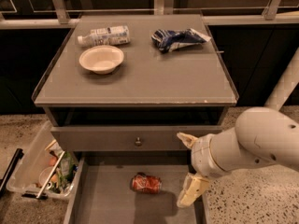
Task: Pick coke can from middle drawer and place on counter
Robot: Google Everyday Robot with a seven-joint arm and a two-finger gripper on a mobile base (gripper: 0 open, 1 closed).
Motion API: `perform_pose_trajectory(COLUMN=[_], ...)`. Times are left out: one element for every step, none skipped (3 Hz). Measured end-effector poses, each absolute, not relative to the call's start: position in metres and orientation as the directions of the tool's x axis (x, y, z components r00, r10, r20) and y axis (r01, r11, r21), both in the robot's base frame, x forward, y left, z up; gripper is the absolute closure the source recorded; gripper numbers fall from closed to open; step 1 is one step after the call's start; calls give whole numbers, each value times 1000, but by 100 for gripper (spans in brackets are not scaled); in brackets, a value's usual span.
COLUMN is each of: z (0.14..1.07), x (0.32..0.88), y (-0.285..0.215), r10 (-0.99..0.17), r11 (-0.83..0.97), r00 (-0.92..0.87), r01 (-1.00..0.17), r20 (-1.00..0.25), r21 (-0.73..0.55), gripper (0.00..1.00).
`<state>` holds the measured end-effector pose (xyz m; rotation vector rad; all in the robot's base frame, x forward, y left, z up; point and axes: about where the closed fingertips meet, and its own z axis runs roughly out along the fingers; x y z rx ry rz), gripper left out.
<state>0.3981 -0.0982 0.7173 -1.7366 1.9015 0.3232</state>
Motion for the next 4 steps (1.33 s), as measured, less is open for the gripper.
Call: perform_pose_trajectory(z=[675,636,591,547], x=[405,407,413,423], y=[-88,-79,-70,-64], r10=[-817,-804,-800,-822], r11=[138,120,108,102], r00=[-13,12,5,-22], r01=[-975,-976,-982,-989], r20=[-576,-595,-600,-569], r21=[-174,-182,-152,-108], gripper=[0,0,0,0])
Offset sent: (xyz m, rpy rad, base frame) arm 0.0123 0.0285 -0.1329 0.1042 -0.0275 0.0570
